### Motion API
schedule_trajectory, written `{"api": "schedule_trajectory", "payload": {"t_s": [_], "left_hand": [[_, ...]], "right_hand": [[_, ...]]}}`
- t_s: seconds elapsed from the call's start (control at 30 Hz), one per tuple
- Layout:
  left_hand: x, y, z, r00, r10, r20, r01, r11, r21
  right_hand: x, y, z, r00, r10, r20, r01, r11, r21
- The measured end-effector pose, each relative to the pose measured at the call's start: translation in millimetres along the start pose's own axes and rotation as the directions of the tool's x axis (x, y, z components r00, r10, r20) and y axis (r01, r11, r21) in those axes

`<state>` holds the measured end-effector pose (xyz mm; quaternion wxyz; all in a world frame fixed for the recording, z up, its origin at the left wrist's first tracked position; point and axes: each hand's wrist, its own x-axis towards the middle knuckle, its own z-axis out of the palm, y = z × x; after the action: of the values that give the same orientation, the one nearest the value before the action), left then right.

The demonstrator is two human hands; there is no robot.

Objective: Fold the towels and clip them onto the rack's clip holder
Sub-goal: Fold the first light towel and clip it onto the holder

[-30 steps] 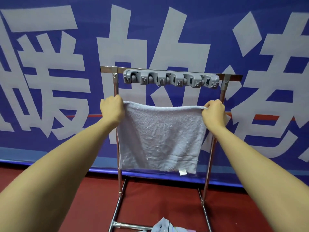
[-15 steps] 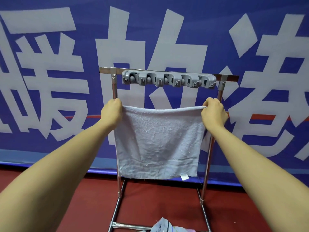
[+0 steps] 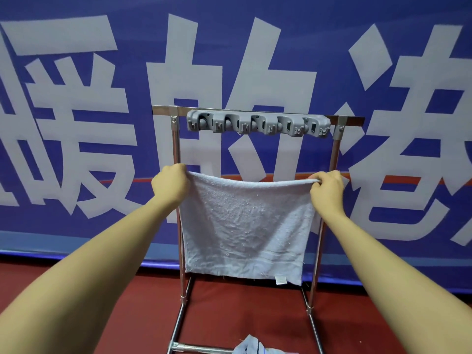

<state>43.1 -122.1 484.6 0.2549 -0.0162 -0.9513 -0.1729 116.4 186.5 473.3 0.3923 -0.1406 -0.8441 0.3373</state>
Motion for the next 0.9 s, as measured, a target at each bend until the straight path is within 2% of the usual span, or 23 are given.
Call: {"api": "schedule_trajectory", "payload": {"t_s": [0.1, 0.17, 0.33, 0.5, 0.7, 0.9], "left_hand": [[-4, 6, 5, 0.994, -0.105, 0.026, 0.109, 0.958, -0.265], [-9, 12, 6, 0.992, -0.121, 0.020, 0.121, 0.937, -0.328], [-12, 36, 15, 0.996, 0.086, 0.018, -0.076, 0.947, -0.311], [-20, 73, 18, 0.940, 0.339, 0.038, -0.286, 0.844, -0.453], [-37, 102, 18, 0.890, 0.451, 0.064, -0.346, 0.760, -0.550], [-47, 106, 12, 0.780, 0.608, 0.144, -0.467, 0.720, -0.513]], "right_hand": [[-7, 6, 3, 1.000, 0.026, 0.005, -0.026, 0.999, 0.039], [-12, 8, 7, 1.000, 0.006, 0.031, -0.008, 0.999, 0.051], [-22, -2, 17, 0.975, -0.149, 0.163, 0.126, 0.981, 0.147], [-32, -21, 27, 0.927, -0.284, 0.244, 0.227, 0.945, 0.237], [-36, -39, 36, 0.933, -0.263, 0.244, 0.181, 0.932, 0.313], [-38, -36, 33, 0.937, -0.257, 0.236, 0.177, 0.933, 0.313]]}}
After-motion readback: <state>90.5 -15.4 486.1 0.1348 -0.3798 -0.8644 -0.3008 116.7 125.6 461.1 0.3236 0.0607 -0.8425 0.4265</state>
